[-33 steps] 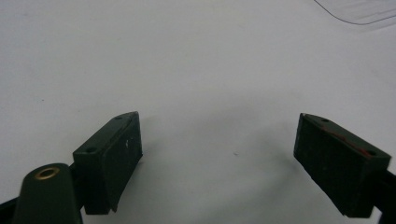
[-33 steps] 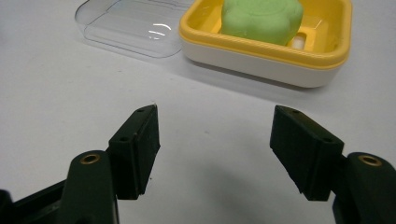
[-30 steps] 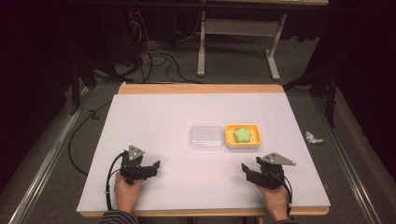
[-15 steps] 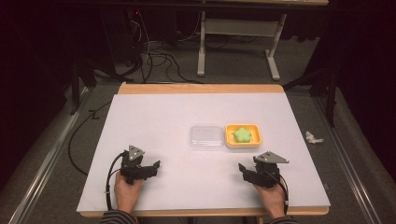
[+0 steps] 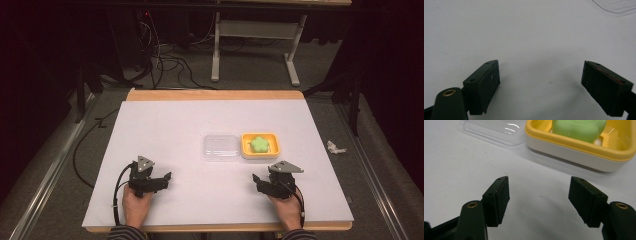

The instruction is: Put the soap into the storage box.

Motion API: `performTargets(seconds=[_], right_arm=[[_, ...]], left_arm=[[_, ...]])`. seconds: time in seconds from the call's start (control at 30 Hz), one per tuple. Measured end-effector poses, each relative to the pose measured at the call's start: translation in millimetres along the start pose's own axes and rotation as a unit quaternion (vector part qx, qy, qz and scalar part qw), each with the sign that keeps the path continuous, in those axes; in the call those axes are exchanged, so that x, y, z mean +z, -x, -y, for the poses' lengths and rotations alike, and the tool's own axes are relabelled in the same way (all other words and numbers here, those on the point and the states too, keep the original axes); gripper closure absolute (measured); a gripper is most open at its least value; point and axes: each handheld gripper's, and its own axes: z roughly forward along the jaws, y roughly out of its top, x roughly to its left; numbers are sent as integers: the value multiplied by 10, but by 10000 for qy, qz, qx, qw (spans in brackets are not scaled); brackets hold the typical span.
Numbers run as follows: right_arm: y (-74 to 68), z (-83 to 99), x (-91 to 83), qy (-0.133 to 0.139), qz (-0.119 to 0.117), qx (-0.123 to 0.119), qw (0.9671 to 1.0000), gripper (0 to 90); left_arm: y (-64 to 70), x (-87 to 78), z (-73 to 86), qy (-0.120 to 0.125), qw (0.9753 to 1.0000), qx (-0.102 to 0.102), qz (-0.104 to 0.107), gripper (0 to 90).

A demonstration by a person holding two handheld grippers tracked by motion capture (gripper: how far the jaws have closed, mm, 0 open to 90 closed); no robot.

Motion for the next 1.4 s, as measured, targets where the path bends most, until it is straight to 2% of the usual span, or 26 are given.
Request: performTargets(seconds=[0.43, 0.8, 1.4], right_arm=[[-12, 13, 65, -54, 99, -136, 9998, 338], [-34, 45, 120, -120, 125, -127, 9998, 349], [-55, 62, 114, -43, 230, -150, 9996, 351]], left_arm=[[2, -2, 0, 2, 10000, -15, 18, 158], [2, -4, -2, 27, 10000, -23, 16, 158], [2, -9, -2, 32, 10000, -16, 18, 158]])
